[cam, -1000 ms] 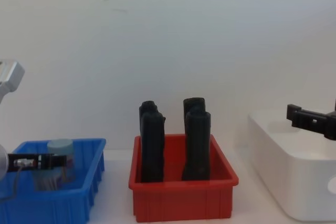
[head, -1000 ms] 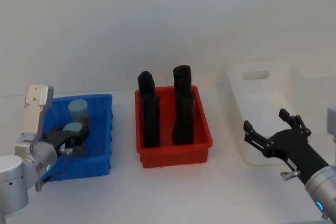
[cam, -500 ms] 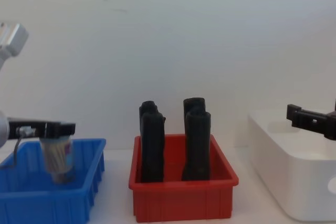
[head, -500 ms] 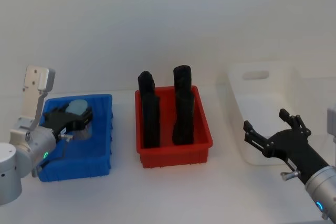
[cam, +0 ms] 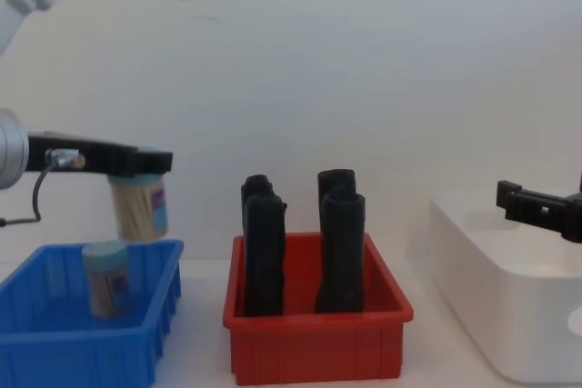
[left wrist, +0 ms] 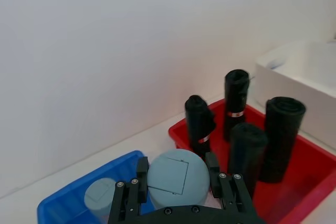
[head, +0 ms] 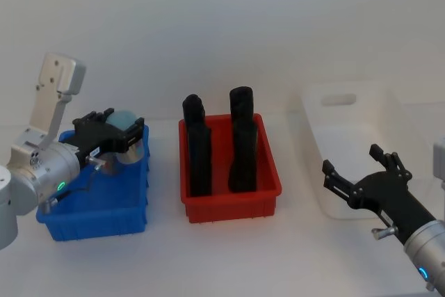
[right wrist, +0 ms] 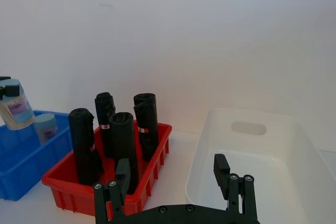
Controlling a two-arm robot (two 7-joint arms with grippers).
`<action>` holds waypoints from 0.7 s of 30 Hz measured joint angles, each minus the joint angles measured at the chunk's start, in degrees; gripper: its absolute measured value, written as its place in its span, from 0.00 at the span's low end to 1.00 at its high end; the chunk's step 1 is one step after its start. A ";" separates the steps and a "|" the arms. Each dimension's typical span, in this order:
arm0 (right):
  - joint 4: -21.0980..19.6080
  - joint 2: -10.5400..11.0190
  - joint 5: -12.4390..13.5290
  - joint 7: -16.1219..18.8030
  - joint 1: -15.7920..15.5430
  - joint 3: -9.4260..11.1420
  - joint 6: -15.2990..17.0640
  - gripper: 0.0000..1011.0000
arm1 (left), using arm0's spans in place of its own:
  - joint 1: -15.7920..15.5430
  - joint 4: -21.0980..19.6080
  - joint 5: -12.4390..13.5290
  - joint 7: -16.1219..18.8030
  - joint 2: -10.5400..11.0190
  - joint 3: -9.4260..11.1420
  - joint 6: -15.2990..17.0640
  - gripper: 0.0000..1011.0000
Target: Pick the cotton swabs from the blue box and place them into the white box.
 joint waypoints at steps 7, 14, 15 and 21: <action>0.00 0.00 0.00 0.00 0.00 0.00 0.00 0.99 | 0.03 -4.07 0.26 -5.36 0.69 0.20 2.12 0.65; 0.00 0.00 0.00 0.00 0.00 0.00 0.00 0.99 | -0.37 -6.35 0.20 -9.78 0.92 0.62 3.57 0.65; 0.00 0.00 0.00 0.00 0.00 0.00 0.00 0.99 | -0.51 -6.73 0.13 -10.84 0.94 0.74 3.84 0.65; 0.00 0.00 0.00 0.00 0.00 0.00 0.00 0.99 | -1.29 -7.87 -0.15 -15.75 0.90 1.35 4.85 0.65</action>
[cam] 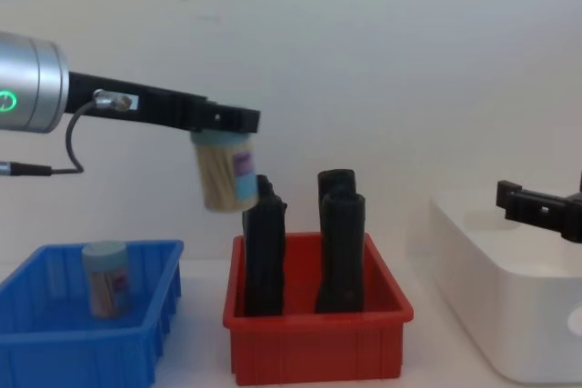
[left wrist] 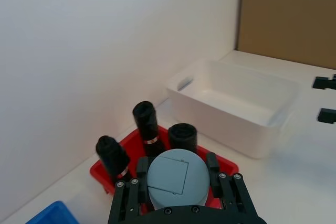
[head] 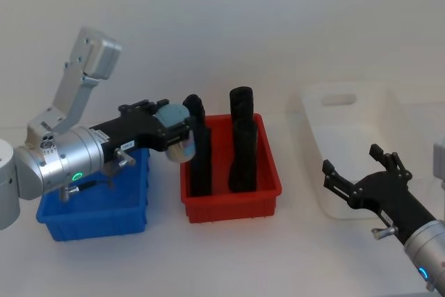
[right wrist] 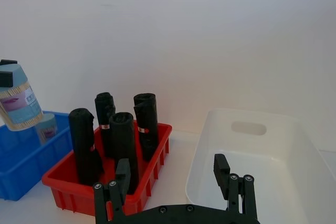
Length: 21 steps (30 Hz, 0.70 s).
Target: Pick the cotton swabs from the blue box and place them into the white box.
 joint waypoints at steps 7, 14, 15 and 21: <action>0.00 0.00 0.00 0.00 0.00 0.00 0.00 0.99 | -1.08 -0.57 -0.24 -5.18 -0.37 0.85 0.84 0.65; 0.00 -0.05 -0.02 0.34 0.03 -0.01 0.00 0.99 | -1.91 -1.06 -0.52 -8.80 -0.71 1.54 1.61 0.65; 0.00 -0.08 -0.02 0.64 0.07 -0.04 0.02 0.99 | -1.97 -1.09 -0.53 -9.11 -0.73 1.59 1.67 0.65; -0.03 -0.28 0.02 2.50 0.37 -0.30 0.28 0.99 | -2.34 -1.31 -0.66 -10.74 -0.88 1.92 2.05 0.64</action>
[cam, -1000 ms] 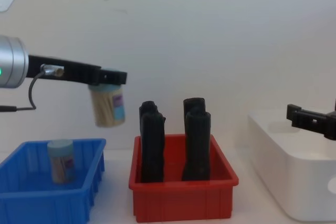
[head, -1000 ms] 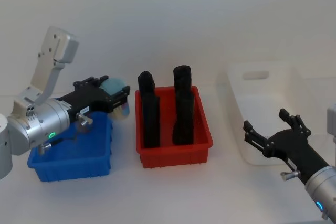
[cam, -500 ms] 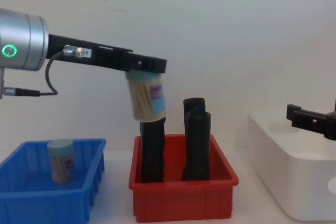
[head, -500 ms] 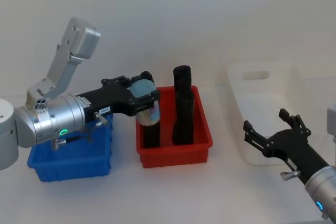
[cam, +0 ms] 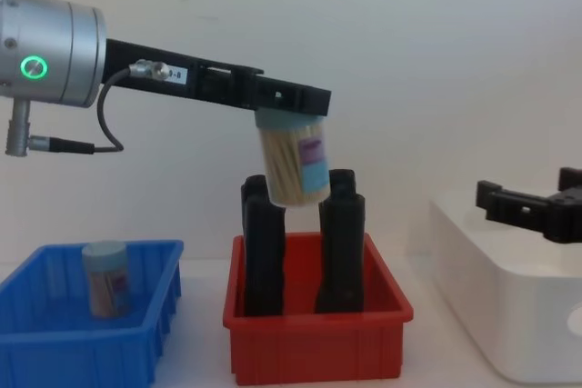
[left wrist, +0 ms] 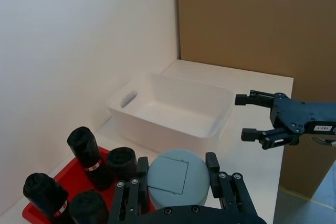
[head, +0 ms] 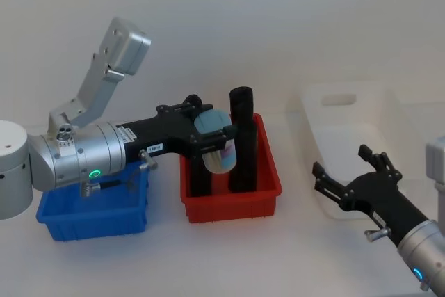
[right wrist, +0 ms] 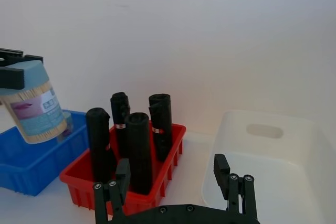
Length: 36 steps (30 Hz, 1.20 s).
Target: Pick the cotton swabs from the blue box and place them into the white box.
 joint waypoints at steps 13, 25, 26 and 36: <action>-0.14 -1.11 0.06 8.19 1.72 -1.51 2.26 0.99 | -0.40 -0.24 -0.11 -1.72 -0.15 0.34 0.40 0.65; -0.26 -2.33 -1.61 16.48 3.92 -3.36 5.36 0.99 | -0.52 -0.32 -0.17 -2.33 -0.21 0.45 0.52 0.65; -0.26 -2.57 -1.86 17.54 4.34 -3.67 5.78 0.99 | -0.52 -0.33 -0.17 -2.36 -0.22 0.46 0.52 0.65; 0.46 -4.14 -4.24 24.72 7.36 -5.42 8.46 0.99 | -0.57 -0.35 -0.17 -2.53 -0.24 0.51 0.57 0.65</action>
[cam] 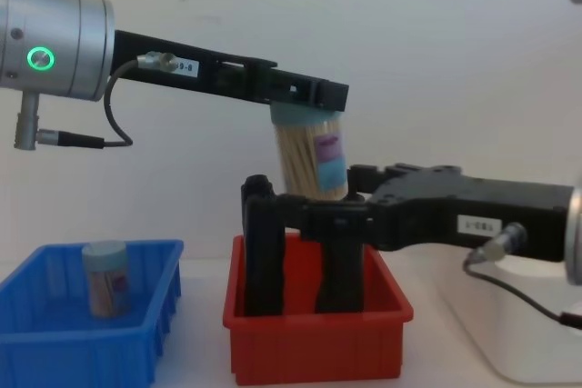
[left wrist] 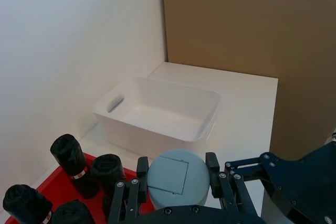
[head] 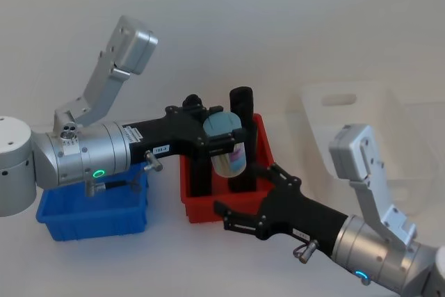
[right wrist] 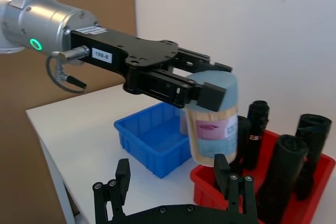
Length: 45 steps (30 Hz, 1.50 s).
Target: Pick the cotton swabs from the blue box and place them into the white box.
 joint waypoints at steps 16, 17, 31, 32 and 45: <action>1.15 -2.10 -2.81 2.98 3.40 -1.79 2.63 0.99 | -0.03 0.00 0.04 -0.06 0.00 -0.01 0.00 0.65; 1.15 -2.14 -2.84 3.00 3.46 -1.84 2.69 0.99 | -0.03 0.00 0.03 -0.07 0.00 -0.01 0.00 0.64; -0.17 -1.90 -1.96 3.06 2.93 -2.70 4.00 0.99 | -0.02 0.00 0.00 -0.14 0.00 0.01 0.00 0.65; -0.27 -1.85 -1.86 3.04 2.82 -2.73 4.06 0.99 | -0.02 0.00 0.00 -0.14 0.00 0.01 0.00 0.65; -2.12 -0.71 -0.11 1.56 1.32 -3.10 4.63 0.99 | -0.02 0.01 0.00 -0.14 0.00 0.00 0.00 0.65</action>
